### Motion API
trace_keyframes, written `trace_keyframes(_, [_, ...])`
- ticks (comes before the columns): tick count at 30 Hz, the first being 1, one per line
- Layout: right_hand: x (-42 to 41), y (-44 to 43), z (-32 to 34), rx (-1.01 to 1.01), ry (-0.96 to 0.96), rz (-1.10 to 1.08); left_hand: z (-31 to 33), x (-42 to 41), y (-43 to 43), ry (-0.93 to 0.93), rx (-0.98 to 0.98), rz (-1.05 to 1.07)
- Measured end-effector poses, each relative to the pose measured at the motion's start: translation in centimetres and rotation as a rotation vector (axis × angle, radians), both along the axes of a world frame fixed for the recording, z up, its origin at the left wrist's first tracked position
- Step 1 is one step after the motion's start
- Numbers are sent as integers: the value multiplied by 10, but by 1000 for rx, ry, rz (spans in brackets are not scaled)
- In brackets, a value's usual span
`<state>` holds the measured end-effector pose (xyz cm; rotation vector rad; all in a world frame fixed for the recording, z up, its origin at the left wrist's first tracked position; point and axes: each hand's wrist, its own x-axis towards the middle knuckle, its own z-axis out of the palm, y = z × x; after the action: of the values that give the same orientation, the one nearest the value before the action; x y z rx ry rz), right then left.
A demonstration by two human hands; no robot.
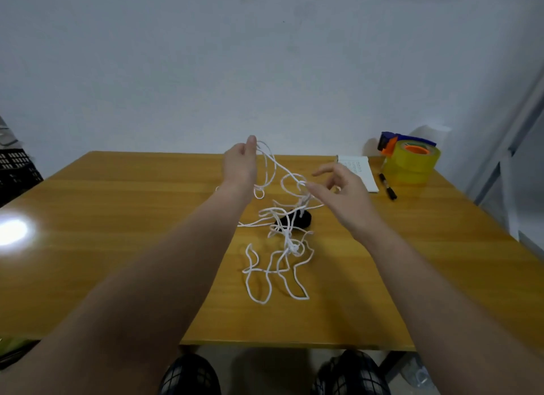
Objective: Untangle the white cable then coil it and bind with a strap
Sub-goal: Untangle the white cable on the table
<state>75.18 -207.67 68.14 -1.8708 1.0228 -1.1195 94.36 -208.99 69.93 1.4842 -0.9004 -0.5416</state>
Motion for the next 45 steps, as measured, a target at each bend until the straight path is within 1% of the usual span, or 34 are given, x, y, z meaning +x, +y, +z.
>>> trace_keyframes(1, [0,0,0,40,96,40,3,-1,1,-24,-30,-8])
trace_keyframes(3, [2,1,1,114,205,113,10,-2,5,-79,-79,-48])
trace_keyframes(5, [5,3,5,141,230,144,15,-3,8,-69,-85,-71])
trace_keyframes(7, [11,2,11,194,247,133,19,-4,12,4,-78,-105])
trace_keyframes(8, [15,0,13,188,263,98,20,-4,13,27,-79,-119])
trace_keyframes(10, [24,-6,14,87,289,7,22,-5,16,42,-79,-125])
trace_keyframes(11, [26,-8,13,41,303,-6,24,-4,16,56,-80,-118])
trace_keyframes(13, [27,-11,9,7,325,52,28,-1,17,111,-93,-92])
trace_keyframes(14, [26,-12,6,20,282,98,31,2,17,137,-98,-74])
trace_keyframes(16, [21,-7,1,119,46,185,35,12,18,190,-94,-14])
trace_keyframes(17, [17,-5,-2,178,-81,201,37,18,18,217,-93,20])
trace_keyframes(18, [16,-3,-4,223,-162,183,37,24,19,225,-90,42])
trace_keyframes(19, [14,-2,-4,254,-197,148,36,28,19,200,-79,47])
trace_keyframes(21, [13,-4,-4,310,-176,79,32,30,22,128,-49,22])
trace_keyframes(22, [12,-5,-4,338,-158,49,29,29,23,132,-44,7])
trace_keyframes(23, [12,-4,-3,352,-133,24,25,27,24,161,-41,-7])
trace_keyframes(25, [10,-3,-2,307,-31,2,19,23,25,229,-38,-31])
trace_keyframes(27, [11,-2,-2,301,39,53,13,17,26,304,-48,-69])
trace_keyframes(29, [18,1,-3,359,37,131,9,9,26,387,-77,-125])
trace_keyframes(30, [22,1,-4,382,-35,141,8,5,27,407,-87,-150])
trace_keyframes(33, [38,3,-3,579,-432,181,6,-5,27,400,-86,-204])
trace_keyframes(34, [42,3,-3,609,-484,200,6,-6,27,404,-90,-211])
trace_keyframes(35, [45,3,-3,614,-462,219,6,-8,28,413,-95,-212])
trace_keyframes(38, [51,9,-6,503,-171,294,11,-10,30,440,-121,-199])
trace_keyframes(39, [51,11,-8,467,-117,307,14,-10,31,446,-133,-192])
trace_keyframes(41, [47,12,-10,419,-86,297,22,-5,32,437,-152,-154])
trace_keyframes(43, [40,7,-13,405,-111,280,27,3,32,398,-159,-112])
trace_keyframes(45, [32,1,-14,382,-125,215,27,10,32,350,-150,-79])
